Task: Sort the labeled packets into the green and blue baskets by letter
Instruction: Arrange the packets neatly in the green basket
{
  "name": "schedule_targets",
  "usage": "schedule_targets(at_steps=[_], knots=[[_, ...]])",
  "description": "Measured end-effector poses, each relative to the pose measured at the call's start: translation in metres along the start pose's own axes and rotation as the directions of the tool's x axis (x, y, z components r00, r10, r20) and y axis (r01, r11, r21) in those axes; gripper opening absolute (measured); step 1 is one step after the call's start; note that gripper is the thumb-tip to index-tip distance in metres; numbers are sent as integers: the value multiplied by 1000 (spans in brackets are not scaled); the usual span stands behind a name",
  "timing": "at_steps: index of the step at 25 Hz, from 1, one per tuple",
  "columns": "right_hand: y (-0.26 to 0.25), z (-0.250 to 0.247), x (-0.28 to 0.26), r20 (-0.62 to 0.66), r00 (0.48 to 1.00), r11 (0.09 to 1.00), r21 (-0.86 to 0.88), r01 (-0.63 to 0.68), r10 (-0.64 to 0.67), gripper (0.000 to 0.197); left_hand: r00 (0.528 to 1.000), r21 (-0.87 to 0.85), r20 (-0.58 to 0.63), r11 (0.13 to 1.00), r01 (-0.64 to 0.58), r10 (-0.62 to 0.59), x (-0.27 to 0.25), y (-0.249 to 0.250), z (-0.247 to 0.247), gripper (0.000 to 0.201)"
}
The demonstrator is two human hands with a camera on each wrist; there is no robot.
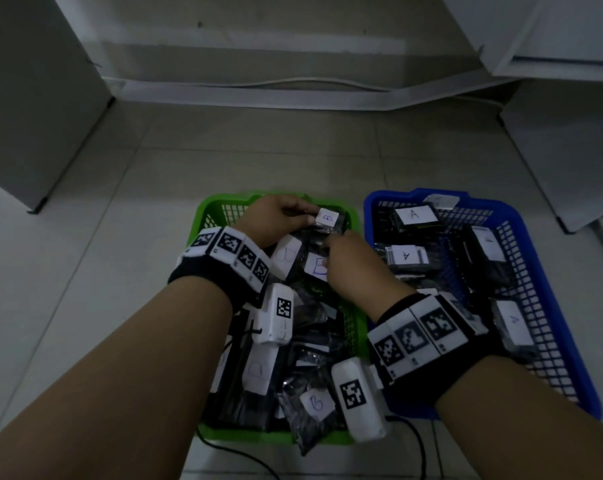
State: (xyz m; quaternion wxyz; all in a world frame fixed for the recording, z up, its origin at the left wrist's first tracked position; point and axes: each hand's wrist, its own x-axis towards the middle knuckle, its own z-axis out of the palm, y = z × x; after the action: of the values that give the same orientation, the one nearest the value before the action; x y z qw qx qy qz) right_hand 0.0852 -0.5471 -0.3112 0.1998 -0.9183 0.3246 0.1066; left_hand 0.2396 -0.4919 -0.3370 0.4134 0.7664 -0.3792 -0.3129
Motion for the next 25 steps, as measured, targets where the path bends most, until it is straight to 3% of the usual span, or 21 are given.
schedule_targets(at_steps=[3,5,8,11,14,17,21,25], knots=[[2,-1,1,0,1000,995,102,-21,21,30,978,135,-207,990,36,-7,-16,-4,-25,18],[-1,0,-3,-71,997,974,222,33,-18,32,951,192,-310,979,74,-11,-31,-11,-49,23],[-21,4,-11,-210,969,917,348,196,-128,30,950,162,-307,980,114,-60,-56,-21,-76,25],[-52,13,2,-296,938,881,375,289,-182,13,963,88,-214,979,186,-164,-76,-33,-90,18],[-81,21,30,-125,992,813,577,78,-6,19,961,8,-187,977,211,-206,-88,-50,-99,30],[-100,36,56,78,997,818,572,-60,18,31,940,-181,-251,965,188,-230,-95,-59,-104,27],[-105,60,76,84,989,741,655,-150,125,24,922,-364,-222,904,224,-318,-96,-70,-104,22],[-108,72,78,76,994,853,511,-107,79,28,931,-338,-221,918,208,-292,-94,-76,-103,16]])
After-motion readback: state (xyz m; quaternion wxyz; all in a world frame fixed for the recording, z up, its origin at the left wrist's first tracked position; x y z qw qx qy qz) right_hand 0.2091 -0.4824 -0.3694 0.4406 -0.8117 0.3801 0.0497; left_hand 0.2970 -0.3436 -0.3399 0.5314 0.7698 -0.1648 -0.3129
